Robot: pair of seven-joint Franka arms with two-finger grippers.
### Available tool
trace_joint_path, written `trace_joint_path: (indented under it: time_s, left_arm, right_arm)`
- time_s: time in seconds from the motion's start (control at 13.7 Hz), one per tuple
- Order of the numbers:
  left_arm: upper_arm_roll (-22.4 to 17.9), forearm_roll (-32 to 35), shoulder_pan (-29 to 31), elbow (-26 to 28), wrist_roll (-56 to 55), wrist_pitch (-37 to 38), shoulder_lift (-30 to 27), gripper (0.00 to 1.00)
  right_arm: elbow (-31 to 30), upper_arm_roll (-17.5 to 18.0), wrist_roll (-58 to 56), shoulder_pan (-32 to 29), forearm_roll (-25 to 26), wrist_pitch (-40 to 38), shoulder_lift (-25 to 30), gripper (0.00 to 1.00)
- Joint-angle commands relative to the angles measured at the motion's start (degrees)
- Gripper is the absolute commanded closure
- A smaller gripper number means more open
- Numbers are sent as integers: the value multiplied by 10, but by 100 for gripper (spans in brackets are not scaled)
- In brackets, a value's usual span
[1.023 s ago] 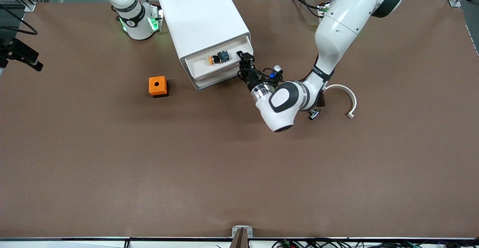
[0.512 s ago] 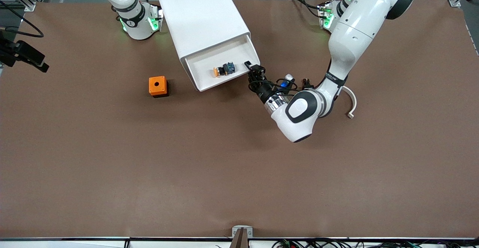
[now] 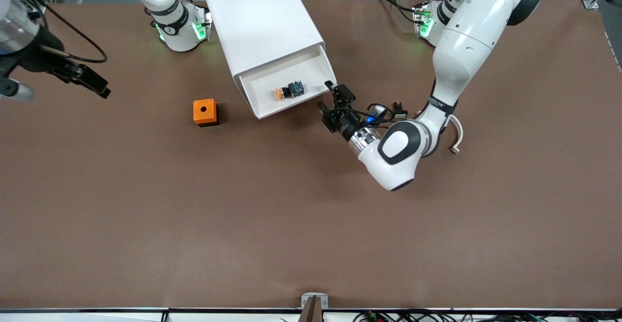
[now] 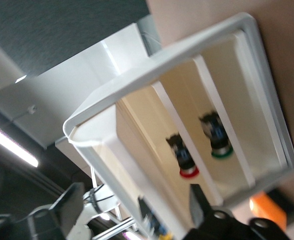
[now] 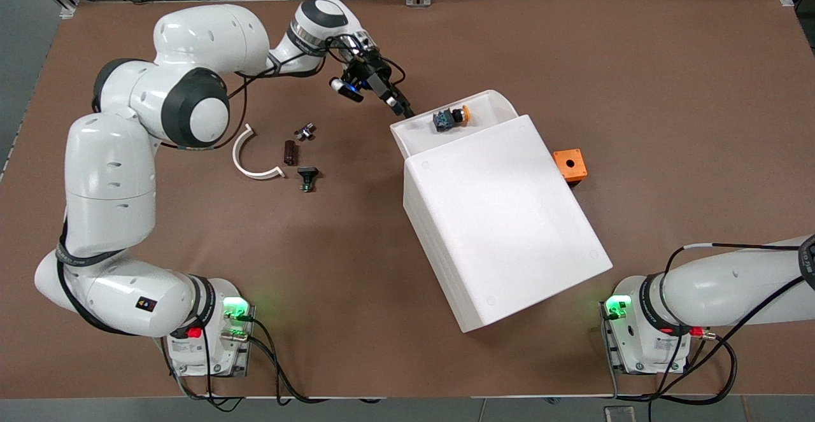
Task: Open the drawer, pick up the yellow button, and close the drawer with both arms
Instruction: 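Release the drawer with the left gripper while the right gripper reaches in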
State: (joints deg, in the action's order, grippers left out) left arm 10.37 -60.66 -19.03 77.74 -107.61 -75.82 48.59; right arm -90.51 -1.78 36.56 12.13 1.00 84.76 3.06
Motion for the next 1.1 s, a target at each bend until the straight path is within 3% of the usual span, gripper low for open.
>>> trace_joint_path:
  time_s: [0.0, 0.22, 0.37, 0.66, 0.88, 1.02]
  left_arm:
    - [-12, 5, 17, -55, 87, 2, 4, 0]
    - [-58, 28, 15, -72, 227, 2, -3, 0]
    - [-73, 67, 12, -73, 333, -4, -21, 0]
    - [-76, 151, 15, -73, 500, -83, -76, 0]
    - [-67, 259, 10, -72, 566, -175, -115, 0]
    - [-68, 284, 5, -72, 580, -217, -125, 0]
  right_arm:
    - [-18, -3, 105, 47, 1, 1, 2, 0]
    - [-37, -3, 211, 103, -7, 10, -5, 0]
    - [-41, -3, 285, 120, -48, 23, -14, 0]
    - [-69, -3, 403, 180, -62, 71, -24, 0]
    - [-111, -3, 479, 224, -73, 132, -28, 0]
    - [-128, -3, 535, 256, -73, 172, -42, 0]
